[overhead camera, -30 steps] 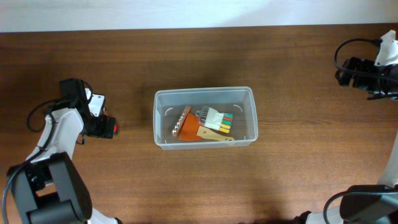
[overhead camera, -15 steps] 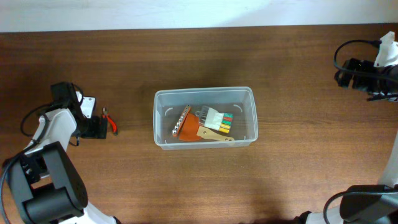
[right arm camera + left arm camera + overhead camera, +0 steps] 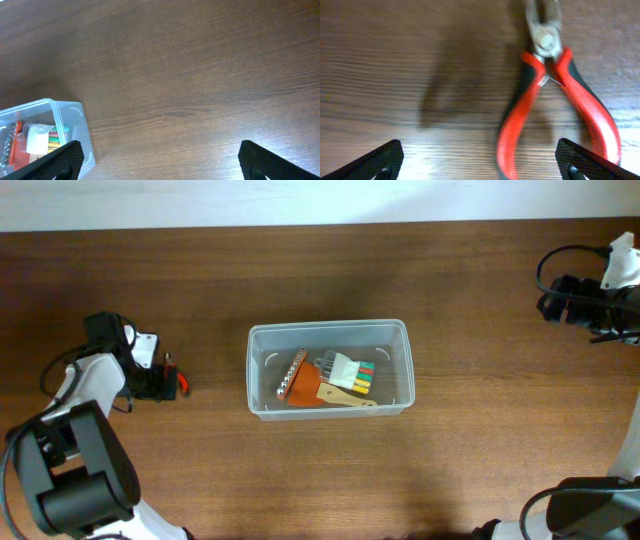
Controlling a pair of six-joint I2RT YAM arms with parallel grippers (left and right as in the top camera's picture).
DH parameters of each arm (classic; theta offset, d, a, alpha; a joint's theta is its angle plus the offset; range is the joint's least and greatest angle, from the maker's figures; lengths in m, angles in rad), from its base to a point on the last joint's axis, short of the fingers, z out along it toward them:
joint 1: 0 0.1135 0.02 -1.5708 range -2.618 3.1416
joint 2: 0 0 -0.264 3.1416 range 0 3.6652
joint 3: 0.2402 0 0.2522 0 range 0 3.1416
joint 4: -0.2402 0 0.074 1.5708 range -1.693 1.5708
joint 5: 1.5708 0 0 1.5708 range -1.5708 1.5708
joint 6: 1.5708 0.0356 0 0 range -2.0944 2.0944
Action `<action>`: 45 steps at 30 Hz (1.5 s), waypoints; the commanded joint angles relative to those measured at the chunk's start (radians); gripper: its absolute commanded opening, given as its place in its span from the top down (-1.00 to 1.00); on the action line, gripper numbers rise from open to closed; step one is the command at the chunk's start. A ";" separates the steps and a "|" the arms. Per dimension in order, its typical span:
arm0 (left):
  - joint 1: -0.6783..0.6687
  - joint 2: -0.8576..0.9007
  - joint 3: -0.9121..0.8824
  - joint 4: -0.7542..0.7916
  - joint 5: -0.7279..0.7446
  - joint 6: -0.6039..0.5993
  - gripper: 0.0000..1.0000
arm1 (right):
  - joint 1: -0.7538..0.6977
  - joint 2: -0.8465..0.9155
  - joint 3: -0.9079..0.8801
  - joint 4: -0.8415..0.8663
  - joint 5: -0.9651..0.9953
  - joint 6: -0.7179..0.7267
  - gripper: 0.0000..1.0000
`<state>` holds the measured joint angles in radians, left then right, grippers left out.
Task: Pack container
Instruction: 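Lower the left gripper onto the red pliers' handles and grasp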
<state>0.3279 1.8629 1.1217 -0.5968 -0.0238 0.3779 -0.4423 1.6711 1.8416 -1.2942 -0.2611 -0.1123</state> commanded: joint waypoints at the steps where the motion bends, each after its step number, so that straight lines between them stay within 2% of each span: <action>1: 0.000 0.035 -0.005 -0.018 0.091 -0.006 -0.99 | 0.006 0.008 -0.009 -0.001 -0.012 -0.007 -0.97; 6: 0.000 0.049 0.020 -0.064 0.092 -0.006 -0.99 | 0.006 0.008 -0.009 0.000 -0.012 -0.007 -0.97; 13: 0.000 0.112 0.147 -0.173 0.082 -0.015 -1.00 | 0.006 0.008 -0.009 -0.002 -0.012 -0.010 -0.97; 23: 0.000 0.136 0.186 -0.187 0.045 -0.025 -0.96 | 0.006 0.008 -0.009 -0.005 -0.012 -0.010 -0.97; 27: 0.000 0.136 0.186 -0.201 0.024 -0.025 -0.67 | 0.006 0.008 -0.009 -0.013 -0.012 -0.010 -0.97; 29: 0.000 0.136 0.186 -0.205 0.024 -0.025 -0.61 | 0.006 0.008 -0.009 -0.017 -0.012 -0.010 -0.97; 31: 0.000 0.136 0.185 -0.208 0.024 -0.026 -0.35 | 0.006 0.008 -0.009 -0.021 -0.012 -0.010 -0.97; 33: 0.000 0.136 0.185 -0.208 0.024 -0.034 -0.23 | 0.006 0.008 -0.009 -0.026 -0.012 -0.010 -0.97; 38: 0.000 0.136 0.185 -0.209 0.024 -0.049 0.41 | 0.006 0.008 -0.009 -0.031 -0.012 -0.010 -0.97; 42: -0.003 0.136 0.185 -0.208 0.024 -0.049 0.60 | 0.006 0.008 -0.009 -0.032 -0.012 -0.010 -0.97; 45: -0.010 0.136 0.185 -0.206 0.024 -0.048 0.62 | 0.006 0.008 -0.009 -0.035 -0.012 -0.010 -0.97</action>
<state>0.3267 1.9789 1.2888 -0.8036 0.0029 0.3332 -0.4423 1.6711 1.8416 -1.3251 -0.2607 -0.1135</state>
